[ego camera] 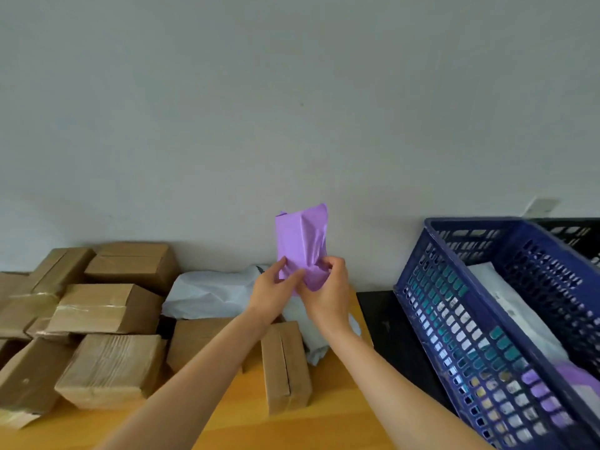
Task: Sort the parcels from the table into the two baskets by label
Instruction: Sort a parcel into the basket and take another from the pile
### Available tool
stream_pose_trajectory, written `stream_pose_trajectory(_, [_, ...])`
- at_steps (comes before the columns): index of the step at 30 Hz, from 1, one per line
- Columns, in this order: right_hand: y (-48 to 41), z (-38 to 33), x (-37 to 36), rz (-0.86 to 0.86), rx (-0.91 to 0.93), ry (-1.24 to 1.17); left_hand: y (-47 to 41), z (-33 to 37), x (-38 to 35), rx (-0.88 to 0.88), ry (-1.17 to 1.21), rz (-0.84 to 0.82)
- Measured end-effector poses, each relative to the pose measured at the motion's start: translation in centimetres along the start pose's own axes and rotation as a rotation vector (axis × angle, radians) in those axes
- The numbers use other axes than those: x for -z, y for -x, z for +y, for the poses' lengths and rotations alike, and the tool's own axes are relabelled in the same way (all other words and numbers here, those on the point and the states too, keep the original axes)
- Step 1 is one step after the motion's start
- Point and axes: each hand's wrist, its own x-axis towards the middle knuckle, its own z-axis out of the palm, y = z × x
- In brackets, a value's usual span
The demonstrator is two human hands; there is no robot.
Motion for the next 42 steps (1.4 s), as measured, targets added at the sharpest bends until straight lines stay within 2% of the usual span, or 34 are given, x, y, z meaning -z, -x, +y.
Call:
stream_pose_trajectory(3, [2.7, -2.0, -1.2, 0.004, 0.069, -0.032, 1.7, -0.3, 2.8, 0.018, 0.103, -0.015])
stream_pose_trajectory(6, [5.3, -3.5, -2.5, -0.083, 0.083, -0.047, 3.7, -0.7, 5.9, -0.019, 0.159, -0.053])
stream_pose_trajectory(10, [9.1, -4.9, -3.4, -0.196, 0.144, -0.056, 6.1, -1.7, 9.0, 0.013, 0.218, -0.071])
stream_pose_trajectory(17, [13.6, -6.4, -3.1, -0.315, 0.213, 0.089, 9.4, -3.4, 11.5, 0.081, 0.199, -0.049])
stream_pose_trajectory(23, [15.2, -7.1, -1.2, -0.447, 0.166, 0.076, 10.3, -3.6, 11.9, 0.119, 0.015, 0.006])
stream_pose_trajectory(26, [15.2, -7.6, 0.5, -0.411, 0.180, 0.117, 10.7, -3.2, 12.3, 0.119, -0.071, -0.021])
stream_pose_trajectory(29, [14.3, -8.2, 2.1, -0.338, 0.346, 0.278, 11.2, -2.1, 12.8, -0.022, -0.350, -0.100])
stream_pose_trajectory(34, [12.6, -9.2, 4.1, -0.539, 0.534, 0.649, 12.7, 0.1, 12.9, -0.297, -0.948, -0.243])
stream_pose_trajectory(38, [12.4, -9.9, 5.0, -0.690, 0.467, 0.701, 14.0, 1.3, 12.6, -0.415, -1.100, -0.328])
stream_pose_trajectory(42, [12.8, -9.5, 5.3, -0.777, 0.367, 0.557, 14.5, 2.5, 12.6, -0.454, -1.134, -0.357])
